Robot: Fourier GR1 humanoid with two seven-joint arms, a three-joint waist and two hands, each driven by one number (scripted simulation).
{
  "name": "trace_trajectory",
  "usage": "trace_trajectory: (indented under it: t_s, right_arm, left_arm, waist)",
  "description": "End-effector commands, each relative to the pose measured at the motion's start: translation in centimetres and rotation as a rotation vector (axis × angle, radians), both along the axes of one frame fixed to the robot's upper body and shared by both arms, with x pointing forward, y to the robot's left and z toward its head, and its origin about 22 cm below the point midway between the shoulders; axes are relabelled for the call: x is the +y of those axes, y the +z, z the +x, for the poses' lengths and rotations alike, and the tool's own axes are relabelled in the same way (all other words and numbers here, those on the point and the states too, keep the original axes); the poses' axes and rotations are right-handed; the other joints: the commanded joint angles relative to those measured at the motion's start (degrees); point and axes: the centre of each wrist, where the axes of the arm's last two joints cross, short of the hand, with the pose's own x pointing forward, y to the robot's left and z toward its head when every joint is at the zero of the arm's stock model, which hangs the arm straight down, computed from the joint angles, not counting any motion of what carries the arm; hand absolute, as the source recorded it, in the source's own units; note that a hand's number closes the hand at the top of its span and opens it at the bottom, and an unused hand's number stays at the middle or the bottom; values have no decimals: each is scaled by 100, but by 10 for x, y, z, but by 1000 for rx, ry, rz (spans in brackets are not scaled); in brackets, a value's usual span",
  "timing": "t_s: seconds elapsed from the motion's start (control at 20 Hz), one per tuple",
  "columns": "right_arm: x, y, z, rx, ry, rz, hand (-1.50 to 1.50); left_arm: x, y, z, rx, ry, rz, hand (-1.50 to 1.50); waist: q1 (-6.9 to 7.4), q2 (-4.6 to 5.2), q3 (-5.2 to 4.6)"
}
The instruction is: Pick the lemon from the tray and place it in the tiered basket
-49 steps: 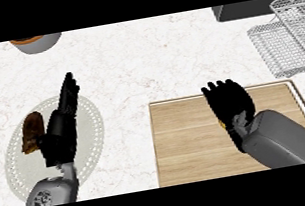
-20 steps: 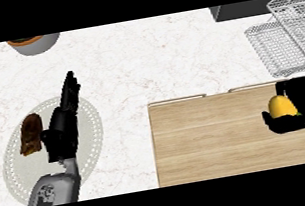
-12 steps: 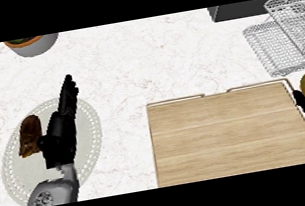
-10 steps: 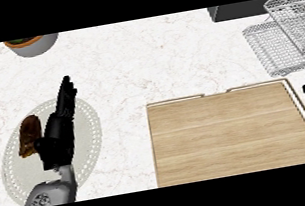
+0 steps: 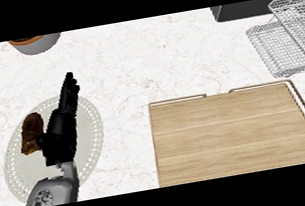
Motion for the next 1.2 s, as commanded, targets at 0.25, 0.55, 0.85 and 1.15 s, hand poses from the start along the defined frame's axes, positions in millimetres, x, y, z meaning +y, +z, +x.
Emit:
trace_trajectory:
  t_s: [0.25, 0.55, 0.85, 1.15]
  right_arm:
    - [-27, 32, 38, -77, 10, 227, 150]
    - [-19, 11, 74, -96, -26, 198, 150]
    - [-58, 24, 96, -91, -73, 128, 150]
    - [-85, -13, 118, -68, -79, 61, 150]
  left_arm:
    - [-1, -5, 0, -7, -33, 11, 0]
    - [-4, 1, 2, -14, -8, -10, 0]
    - [2, -6, -1, -4, -1, -1, 0]
    - [-2, -8, -1, -13, -2, -1, 0]
  waist:
    - [97, 34, 5]
    - [94, 31, 6]
    - [110, 37, 5]
    - [112, 40, 7]
